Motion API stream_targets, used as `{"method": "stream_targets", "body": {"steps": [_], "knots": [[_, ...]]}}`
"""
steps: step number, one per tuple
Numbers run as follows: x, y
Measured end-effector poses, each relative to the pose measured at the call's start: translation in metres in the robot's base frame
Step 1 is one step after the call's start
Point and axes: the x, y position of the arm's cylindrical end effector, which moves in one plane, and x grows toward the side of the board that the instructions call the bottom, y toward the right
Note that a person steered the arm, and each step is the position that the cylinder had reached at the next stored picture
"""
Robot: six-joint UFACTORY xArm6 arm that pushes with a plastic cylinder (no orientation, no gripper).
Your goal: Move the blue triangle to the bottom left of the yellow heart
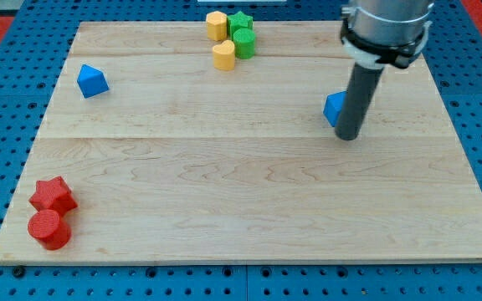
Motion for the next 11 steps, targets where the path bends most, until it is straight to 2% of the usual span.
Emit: {"method": "stream_targets", "body": {"steps": [3, 5, 6, 7, 8, 10, 11], "knots": [[-0.033, -0.137], [-0.036, -0.276], [-0.051, -0.356], [-0.09, -0.407], [-0.115, -0.382], [-0.117, -0.228], [-0.12, -0.27]]}}
